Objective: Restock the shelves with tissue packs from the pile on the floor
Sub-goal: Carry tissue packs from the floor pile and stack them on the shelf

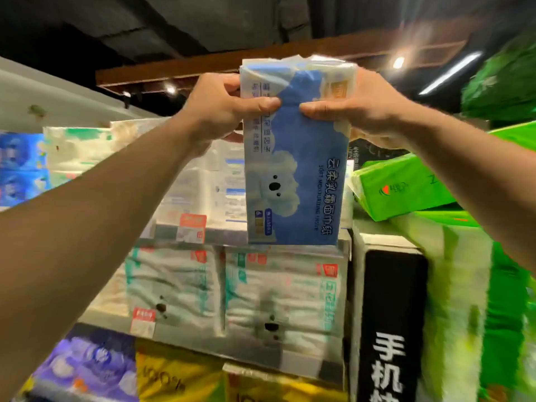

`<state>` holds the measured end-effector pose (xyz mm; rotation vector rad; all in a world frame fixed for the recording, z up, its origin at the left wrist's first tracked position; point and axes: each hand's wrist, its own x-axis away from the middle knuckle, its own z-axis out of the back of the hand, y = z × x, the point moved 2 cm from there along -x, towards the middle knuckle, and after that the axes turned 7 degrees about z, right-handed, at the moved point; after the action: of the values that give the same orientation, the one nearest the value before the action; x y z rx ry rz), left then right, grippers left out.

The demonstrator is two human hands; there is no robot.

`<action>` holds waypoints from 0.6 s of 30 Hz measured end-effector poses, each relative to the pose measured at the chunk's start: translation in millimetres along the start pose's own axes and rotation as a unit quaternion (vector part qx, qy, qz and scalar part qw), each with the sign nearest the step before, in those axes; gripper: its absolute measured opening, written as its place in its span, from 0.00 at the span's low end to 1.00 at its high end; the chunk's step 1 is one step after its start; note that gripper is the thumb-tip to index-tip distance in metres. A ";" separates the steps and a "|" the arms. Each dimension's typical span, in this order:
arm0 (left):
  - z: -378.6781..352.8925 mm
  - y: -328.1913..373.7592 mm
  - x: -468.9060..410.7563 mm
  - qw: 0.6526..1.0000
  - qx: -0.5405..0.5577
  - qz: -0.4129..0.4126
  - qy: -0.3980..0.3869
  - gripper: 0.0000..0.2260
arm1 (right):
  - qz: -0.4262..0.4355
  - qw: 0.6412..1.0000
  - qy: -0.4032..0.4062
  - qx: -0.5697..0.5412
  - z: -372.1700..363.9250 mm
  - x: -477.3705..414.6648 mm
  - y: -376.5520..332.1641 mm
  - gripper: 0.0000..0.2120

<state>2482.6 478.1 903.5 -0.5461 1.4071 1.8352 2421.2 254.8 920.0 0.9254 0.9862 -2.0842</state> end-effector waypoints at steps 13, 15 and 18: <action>-78.1 -133.7 -146.2 0.985 0.125 -0.017 -0.116 0.13 | -0.165 0.965 0.050 0.198 13.2 -56.4 111.4 0.30; -92.5 -143.2 -155.1 0.984 0.135 -0.022 -0.115 0.12 | -0.186 0.960 0.049 0.204 19.3 -56.6 124.0 0.29; -106.7 -145.8 -169.2 0.984 0.133 -0.047 -0.112 0.17 | -0.210 0.945 0.034 0.248 27.4 -61.2 127.4 0.15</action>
<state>2690.2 343.3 900.4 -0.2564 1.4167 1.5486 2544.8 182.4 934.9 1.1093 0.7465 -2.7600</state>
